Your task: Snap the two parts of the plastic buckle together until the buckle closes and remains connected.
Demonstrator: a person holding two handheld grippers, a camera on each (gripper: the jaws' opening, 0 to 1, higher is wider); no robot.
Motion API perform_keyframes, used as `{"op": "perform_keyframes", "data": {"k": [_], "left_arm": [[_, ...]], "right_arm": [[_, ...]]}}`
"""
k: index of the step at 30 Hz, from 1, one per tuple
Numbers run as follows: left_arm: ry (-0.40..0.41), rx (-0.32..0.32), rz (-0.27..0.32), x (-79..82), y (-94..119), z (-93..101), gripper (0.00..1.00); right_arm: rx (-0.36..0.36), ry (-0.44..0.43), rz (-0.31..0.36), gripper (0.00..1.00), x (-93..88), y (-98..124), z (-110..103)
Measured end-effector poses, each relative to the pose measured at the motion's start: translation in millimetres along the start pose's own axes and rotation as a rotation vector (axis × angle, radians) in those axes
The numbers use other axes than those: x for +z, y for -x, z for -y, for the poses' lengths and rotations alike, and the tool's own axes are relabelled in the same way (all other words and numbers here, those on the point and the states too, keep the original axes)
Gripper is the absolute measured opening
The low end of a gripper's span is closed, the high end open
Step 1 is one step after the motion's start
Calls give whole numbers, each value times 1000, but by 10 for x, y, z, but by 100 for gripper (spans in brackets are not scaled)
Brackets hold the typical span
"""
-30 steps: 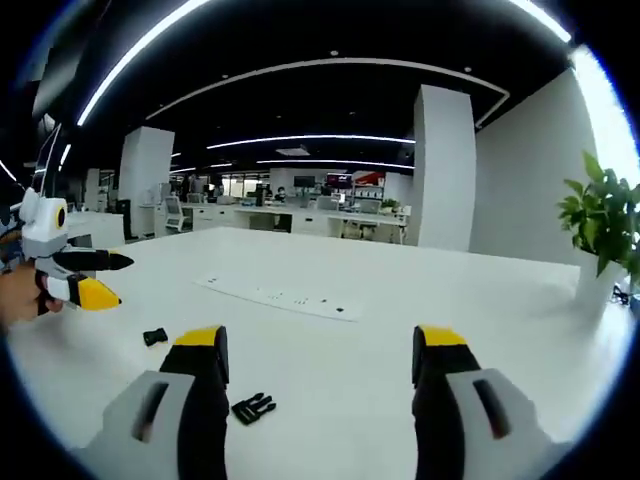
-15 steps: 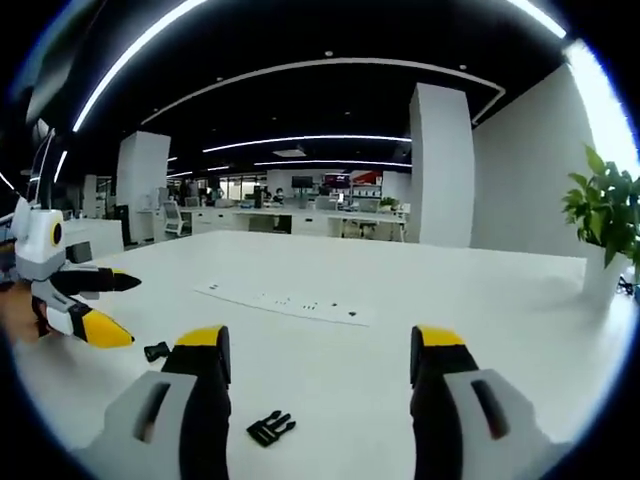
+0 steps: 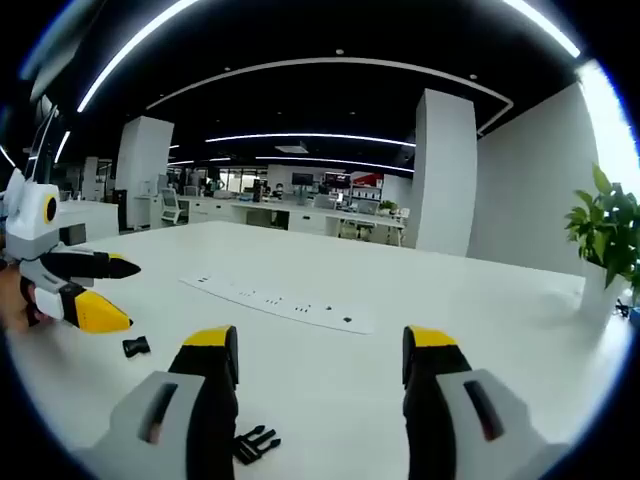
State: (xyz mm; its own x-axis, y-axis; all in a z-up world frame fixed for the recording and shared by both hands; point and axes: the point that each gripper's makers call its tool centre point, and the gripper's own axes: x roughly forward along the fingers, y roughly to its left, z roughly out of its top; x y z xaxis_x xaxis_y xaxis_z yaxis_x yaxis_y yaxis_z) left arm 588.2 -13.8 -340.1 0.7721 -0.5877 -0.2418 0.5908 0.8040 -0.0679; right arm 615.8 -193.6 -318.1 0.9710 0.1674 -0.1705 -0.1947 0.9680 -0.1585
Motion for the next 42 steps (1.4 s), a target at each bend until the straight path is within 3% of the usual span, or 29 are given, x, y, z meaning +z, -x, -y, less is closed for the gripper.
{"op": "perform_keyframes", "data": {"k": [4, 5, 6, 10, 17, 22, 27, 37, 42], "left_arm": [[-31, -18, -38, -63, 71, 102, 79], [-29, -18, -44, -74, 80, 115, 79], [-31, -20, -49, -89, 95, 136, 79], [-28, -28, -75, -116, 68, 96, 70], [-11, -31, -102, -161, 75, 100, 62], [-15, -41, -145, -246, 87, 170, 55], [11, -53, -160, -248, 102, 244, 53], [19, -41, -172, -288, 109, 242, 52], [10, -38, -181, -326, 87, 265, 52]], "right_arm": [[14, -1, -27, 65, -65, 84, -105], [59, -69, -21, 64, -43, 111, -209], [61, -98, -25, 64, -45, 134, -226], [31, 13, -56, 61, -108, 177, -225], [48, -35, -99, 55, -183, 184, -229], [92, 5, -159, 51, -315, 203, -327], [95, -27, -154, 47, -280, 238, -311], [92, -82, -207, 41, -386, 322, -292], [97, -45, -237, 42, -473, 287, -372]]}}
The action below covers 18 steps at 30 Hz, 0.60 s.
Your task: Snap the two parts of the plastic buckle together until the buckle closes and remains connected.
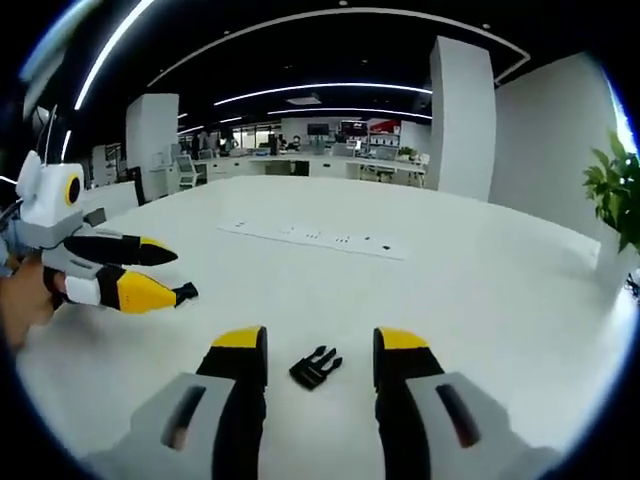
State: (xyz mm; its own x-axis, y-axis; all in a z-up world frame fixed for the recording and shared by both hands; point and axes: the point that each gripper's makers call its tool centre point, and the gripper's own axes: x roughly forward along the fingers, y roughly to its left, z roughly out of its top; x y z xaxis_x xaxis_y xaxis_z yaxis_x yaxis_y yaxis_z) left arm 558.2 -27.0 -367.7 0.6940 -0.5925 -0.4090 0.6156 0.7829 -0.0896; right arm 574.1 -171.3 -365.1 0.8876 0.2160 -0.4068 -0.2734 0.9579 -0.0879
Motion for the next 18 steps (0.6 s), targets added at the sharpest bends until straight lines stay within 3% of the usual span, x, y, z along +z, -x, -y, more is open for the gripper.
{"op": "perform_keyframes", "data": {"k": [8, 18], "left_arm": [[-51, 8, -12, -28, -27, 31, 52], [-4, -1, -20, -50, -8, -28, 48]], "right_arm": [[-40, 76, -20, 38, -64, 80, 41], [-26, 54, -34, 33, -140, 179, 5]]}}
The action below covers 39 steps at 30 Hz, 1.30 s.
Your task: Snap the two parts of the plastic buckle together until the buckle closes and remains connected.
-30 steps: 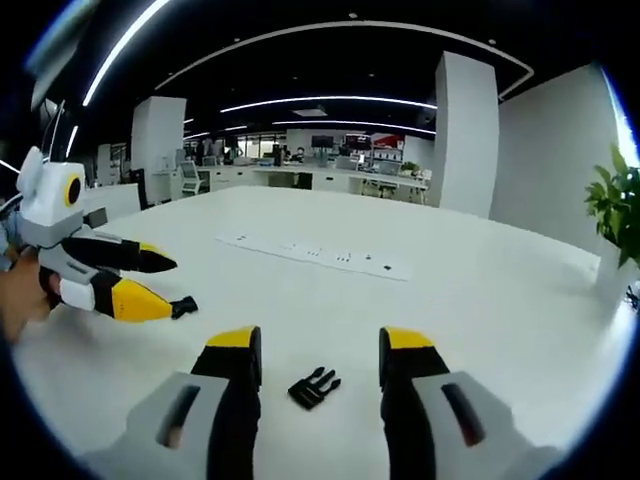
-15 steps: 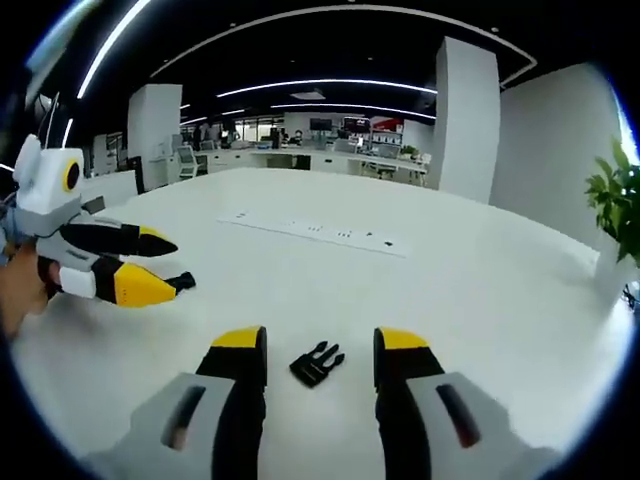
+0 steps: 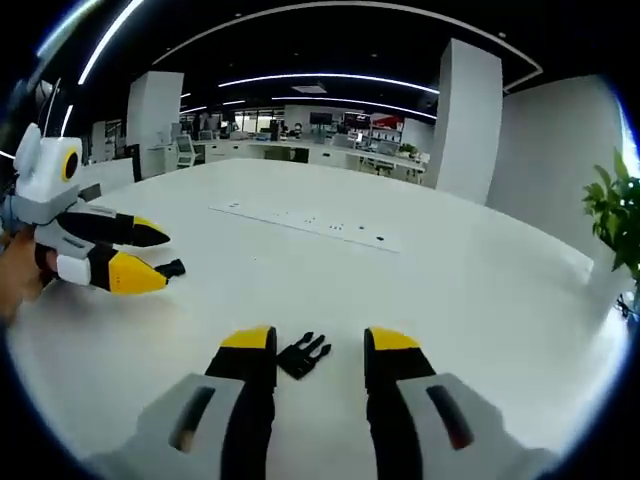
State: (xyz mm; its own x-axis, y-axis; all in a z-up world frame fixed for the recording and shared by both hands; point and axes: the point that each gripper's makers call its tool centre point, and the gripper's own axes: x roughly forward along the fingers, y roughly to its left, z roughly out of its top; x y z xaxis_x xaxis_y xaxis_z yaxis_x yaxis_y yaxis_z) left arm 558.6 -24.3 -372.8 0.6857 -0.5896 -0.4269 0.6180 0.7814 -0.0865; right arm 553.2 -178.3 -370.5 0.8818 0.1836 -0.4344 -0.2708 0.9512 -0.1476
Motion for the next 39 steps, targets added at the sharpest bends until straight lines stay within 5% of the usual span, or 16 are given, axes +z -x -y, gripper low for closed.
{"op": "perform_keyframes", "data": {"k": [20, 33, 39], "left_arm": [[-48, 21, -36, -74, -31, 9, 19], [-98, -14, -22, -21, -108, -102, 17], [-94, -17, -27, -25, -125, -95, 12]], "right_arm": [[32, -47, -19, 19, -33, 25, -33], [108, -31, -11, 18, -2, -30, -40], [92, -58, 14, 22, 32, -34, 128]]}}
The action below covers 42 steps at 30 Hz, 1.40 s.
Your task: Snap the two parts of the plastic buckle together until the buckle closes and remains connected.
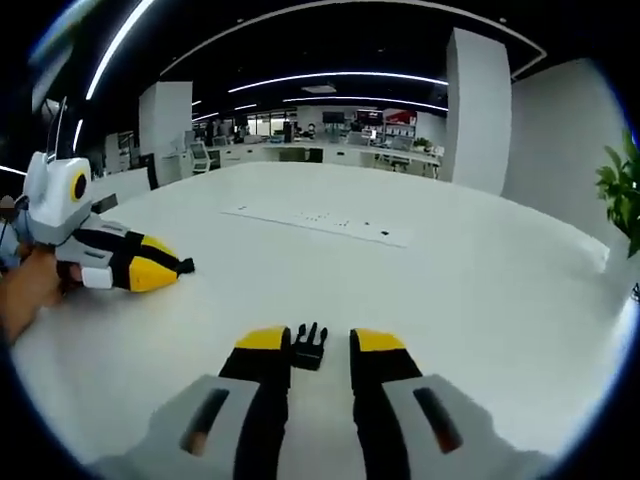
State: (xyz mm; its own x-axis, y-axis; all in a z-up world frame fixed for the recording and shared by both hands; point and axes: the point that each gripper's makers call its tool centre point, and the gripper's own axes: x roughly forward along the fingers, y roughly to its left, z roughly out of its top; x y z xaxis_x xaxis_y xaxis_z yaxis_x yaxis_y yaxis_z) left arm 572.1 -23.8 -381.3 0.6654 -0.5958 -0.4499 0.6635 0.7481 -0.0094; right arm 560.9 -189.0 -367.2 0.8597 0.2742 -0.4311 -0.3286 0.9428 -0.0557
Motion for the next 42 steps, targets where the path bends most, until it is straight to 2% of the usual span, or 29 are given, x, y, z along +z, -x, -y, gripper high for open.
{"op": "perform_keyframes", "data": {"k": [5, 7, 11, 14, 18, 21, 26, 34, 41, 42], "left_arm": [[0, 1, 4, -2, 24, 36, 12], [2, -4, 4, -6, 31, 57, 12], [13, -9, 3, -18, 50, 97, 12], [14, -11, 4, -24, 58, 119, 12], [-2, -7, 10, -40, 86, 178, 12], [2, -7, 11, -43, 96, 186, 12], [1, -7, 10, -50, 112, 200, 12], [5, -15, 13, -54, 130, 211, 12], [23, -126, 10, -77, 175, 219, 11], [18, -121, 8, -82, 179, 191, 11]], "right_arm": [[63, 13, 80, 24, 202, 38, 47], [77, 33, 50, 24, 154, 34, 78], [73, -12, -1, 25, 39, -12, 126], [64, 27, -33, 26, 0, -29, 52], [57, 61, -38, 27, -6, -61, -41], [28, 60, -40, 28, -29, -88, 13], [41, 51, -34, 14, -45, -86, 13], [54, 59, -33, 13, -63, -63, 7], [125, 63, -6, 13, -68, -46, -2], [132, 64, -5, 12, -67, -44, -10]]}}
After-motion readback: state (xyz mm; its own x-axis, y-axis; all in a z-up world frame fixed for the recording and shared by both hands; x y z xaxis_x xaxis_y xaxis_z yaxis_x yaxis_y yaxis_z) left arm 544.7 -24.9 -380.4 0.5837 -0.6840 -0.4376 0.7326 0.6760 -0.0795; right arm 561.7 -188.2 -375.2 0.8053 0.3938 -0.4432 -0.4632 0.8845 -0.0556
